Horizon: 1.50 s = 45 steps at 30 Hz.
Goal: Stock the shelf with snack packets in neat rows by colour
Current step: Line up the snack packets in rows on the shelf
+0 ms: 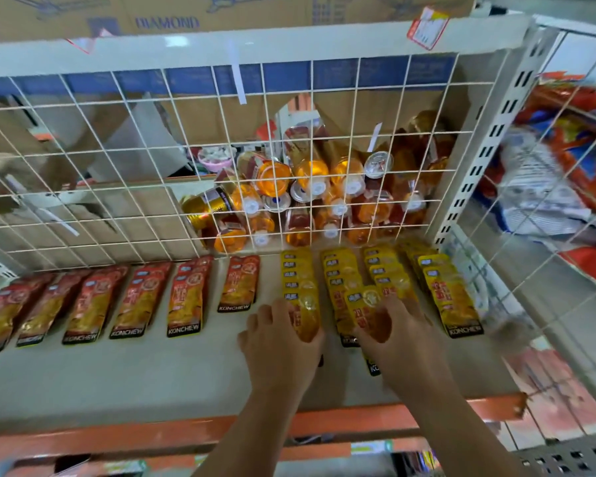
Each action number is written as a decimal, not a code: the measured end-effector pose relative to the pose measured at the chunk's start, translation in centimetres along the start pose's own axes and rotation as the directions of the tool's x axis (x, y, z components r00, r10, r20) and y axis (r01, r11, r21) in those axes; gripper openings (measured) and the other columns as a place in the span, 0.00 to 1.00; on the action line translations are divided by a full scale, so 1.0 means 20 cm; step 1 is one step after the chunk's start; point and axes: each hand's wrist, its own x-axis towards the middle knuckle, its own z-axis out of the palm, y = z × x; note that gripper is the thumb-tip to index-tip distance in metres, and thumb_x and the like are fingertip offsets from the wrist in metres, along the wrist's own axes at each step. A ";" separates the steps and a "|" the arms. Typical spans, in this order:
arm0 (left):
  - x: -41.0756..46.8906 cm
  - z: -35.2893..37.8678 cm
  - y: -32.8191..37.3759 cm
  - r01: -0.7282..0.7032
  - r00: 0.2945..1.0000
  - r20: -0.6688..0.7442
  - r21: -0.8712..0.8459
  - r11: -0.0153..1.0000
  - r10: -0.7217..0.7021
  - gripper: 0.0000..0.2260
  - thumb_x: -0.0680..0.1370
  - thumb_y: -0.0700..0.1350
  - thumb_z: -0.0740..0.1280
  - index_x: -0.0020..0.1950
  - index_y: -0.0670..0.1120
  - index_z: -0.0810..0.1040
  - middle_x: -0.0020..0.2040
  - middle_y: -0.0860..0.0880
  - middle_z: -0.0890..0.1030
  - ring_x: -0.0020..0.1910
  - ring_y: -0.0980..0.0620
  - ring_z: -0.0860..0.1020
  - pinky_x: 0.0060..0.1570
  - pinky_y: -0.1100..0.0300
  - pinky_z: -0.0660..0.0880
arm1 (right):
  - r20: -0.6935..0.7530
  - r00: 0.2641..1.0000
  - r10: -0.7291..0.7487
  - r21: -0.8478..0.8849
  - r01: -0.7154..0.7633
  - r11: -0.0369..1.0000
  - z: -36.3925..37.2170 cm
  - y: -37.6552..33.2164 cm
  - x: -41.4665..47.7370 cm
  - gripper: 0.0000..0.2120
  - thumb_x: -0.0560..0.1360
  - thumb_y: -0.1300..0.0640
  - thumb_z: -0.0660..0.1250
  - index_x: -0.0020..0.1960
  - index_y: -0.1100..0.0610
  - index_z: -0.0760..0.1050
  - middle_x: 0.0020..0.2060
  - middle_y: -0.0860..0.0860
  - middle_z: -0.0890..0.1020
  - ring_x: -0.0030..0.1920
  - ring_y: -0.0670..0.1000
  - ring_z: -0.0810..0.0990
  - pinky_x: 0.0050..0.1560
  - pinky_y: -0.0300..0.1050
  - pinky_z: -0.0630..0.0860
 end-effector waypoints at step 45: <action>0.16 0.06 -0.24 -0.274 0.961 -0.063 -0.376 0.885 0.271 0.12 0.75 0.59 0.65 0.46 0.51 0.72 0.41 0.56 0.70 0.43 0.51 0.70 0.44 0.51 0.72 | -0.040 0.988 0.151 -0.104 -0.155 0.982 0.18 -0.16 0.04 0.21 0.71 0.41 0.73 0.56 0.51 0.73 0.52 0.51 0.76 0.54 0.60 0.76 0.49 0.52 0.75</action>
